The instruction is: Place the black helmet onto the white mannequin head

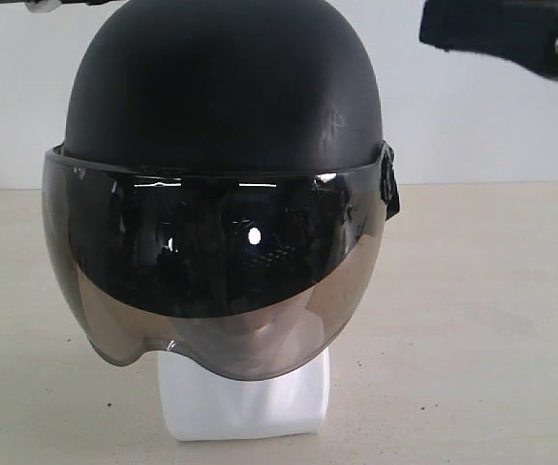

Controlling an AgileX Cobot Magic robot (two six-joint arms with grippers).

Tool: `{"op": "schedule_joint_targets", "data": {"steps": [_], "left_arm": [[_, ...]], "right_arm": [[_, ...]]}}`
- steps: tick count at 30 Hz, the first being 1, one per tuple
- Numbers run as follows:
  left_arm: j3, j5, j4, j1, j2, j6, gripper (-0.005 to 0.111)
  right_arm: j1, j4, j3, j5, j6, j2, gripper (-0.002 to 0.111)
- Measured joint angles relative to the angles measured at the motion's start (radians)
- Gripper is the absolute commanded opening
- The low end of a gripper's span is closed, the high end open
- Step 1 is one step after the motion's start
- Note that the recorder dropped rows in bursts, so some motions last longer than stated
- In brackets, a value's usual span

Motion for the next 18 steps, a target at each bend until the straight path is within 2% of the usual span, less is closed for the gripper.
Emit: {"op": "schedule_joint_targets", "data": {"steps": [7,11,14,18], "left_arm": [[0.000,0.029,0.000,0.010,0.002,0.058,0.005],[0.000,0.010,0.000,0.058,0.024,0.062,0.005],[0.000,-0.067,-0.027,0.112,0.052,0.062,0.005],[-0.016,-0.211,-0.060,0.190,0.091,0.062,0.005]], "right_arm": [[0.000,-0.026,-0.221,0.265,0.011,0.118,0.000],[0.000,-0.057,-0.314,0.374,0.050,0.205,0.000],[0.031,-0.112,-0.368,0.432,0.086,0.257,0.000],[0.141,-0.290,-0.422,0.448,0.200,0.293,0.000]]}}
